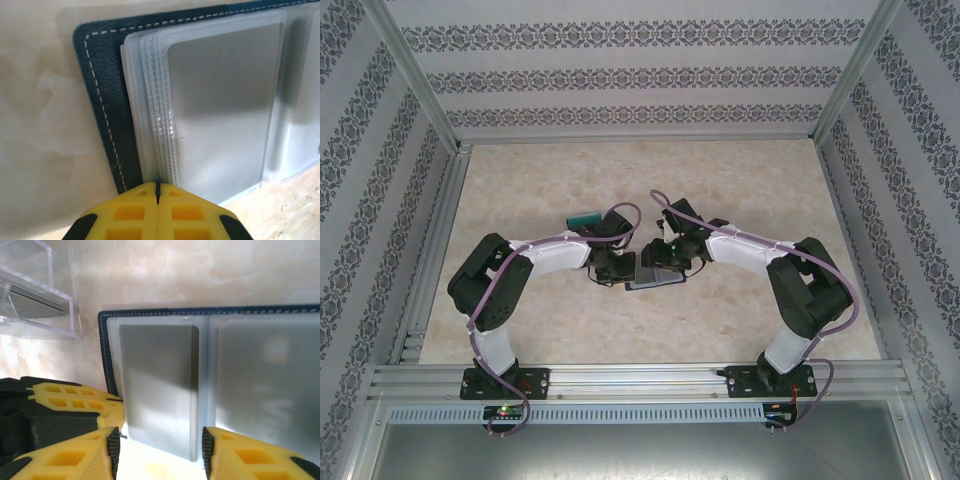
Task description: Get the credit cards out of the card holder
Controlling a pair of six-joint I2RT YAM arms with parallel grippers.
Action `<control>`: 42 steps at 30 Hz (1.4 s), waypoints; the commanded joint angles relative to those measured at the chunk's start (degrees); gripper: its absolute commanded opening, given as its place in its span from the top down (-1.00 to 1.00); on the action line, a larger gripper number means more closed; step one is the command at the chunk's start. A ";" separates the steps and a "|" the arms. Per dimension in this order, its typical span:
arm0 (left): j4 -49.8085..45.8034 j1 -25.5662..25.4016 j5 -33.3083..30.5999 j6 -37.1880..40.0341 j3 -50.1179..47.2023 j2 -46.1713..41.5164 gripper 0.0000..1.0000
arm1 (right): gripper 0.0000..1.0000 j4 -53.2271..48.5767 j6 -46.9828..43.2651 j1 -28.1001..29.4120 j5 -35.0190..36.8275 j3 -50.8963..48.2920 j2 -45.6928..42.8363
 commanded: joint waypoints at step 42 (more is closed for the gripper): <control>-2.83 -0.91 -0.80 1.70 0.63 2.36 1.00 | -0.11 -8.09 -6.43 0.16 13.92 -3.14 -1.80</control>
